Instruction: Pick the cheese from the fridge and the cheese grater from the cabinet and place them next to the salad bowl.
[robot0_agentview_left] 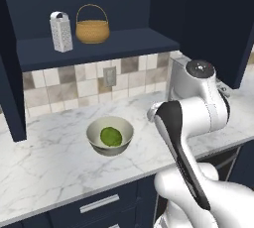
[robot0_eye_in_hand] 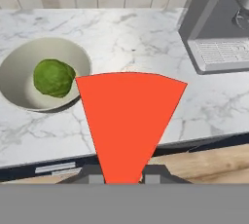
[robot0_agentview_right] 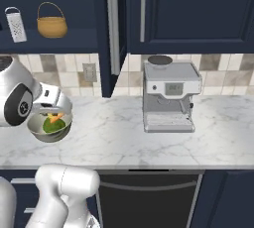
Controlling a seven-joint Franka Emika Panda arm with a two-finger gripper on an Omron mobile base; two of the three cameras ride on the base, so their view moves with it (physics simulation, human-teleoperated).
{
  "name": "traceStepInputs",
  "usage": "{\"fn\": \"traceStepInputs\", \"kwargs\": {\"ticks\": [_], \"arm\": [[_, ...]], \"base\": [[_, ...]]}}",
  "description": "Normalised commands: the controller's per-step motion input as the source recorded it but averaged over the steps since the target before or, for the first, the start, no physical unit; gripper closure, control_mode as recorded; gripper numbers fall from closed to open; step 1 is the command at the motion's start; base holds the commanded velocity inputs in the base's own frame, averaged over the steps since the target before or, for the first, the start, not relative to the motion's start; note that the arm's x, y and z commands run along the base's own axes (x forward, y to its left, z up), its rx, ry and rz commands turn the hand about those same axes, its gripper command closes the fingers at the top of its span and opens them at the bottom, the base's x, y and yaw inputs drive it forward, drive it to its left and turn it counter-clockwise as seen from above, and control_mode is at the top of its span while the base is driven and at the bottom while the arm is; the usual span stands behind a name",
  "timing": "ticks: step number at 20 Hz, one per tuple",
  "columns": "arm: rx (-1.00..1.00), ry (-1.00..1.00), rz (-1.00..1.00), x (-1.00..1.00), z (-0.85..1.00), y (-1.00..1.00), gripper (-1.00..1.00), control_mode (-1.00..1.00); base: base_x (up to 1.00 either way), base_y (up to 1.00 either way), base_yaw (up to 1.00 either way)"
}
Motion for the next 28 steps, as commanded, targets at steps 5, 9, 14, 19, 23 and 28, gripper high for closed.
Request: {"fn": "traceStepInputs", "kwargs": {"ticks": [5, 9, 14, 19, 23, 28], "arm": [[0.0, 0.44, 0.05, 0.74, 0.12, -0.13, 1.0, -1.0], [0.02, 0.21, 0.06, 0.2, -0.02, -0.13, 1.0, -1.0], [0.03, -0.04, 0.1, 0.05, -0.4, 0.01, 1.0, -1.0], [0.0, -0.19, 0.15, 0.22, -0.98, 0.02, 1.0, -1.0], [0.0, -0.17, 0.14, 0.36, -0.94, 0.0, 1.0, -1.0], [0.0, -0.02, 0.17, 0.42, -0.62, -0.01, 1.0, -1.0]], "base": [[0.0, 0.0, 0.0], [0.0, 0.0, 0.0], [0.0, 0.0, 0.0], [0.0, 0.0, 0.0], [0.0, 0.0, 0.0], [0.0, 0.0, 0.0]]}}
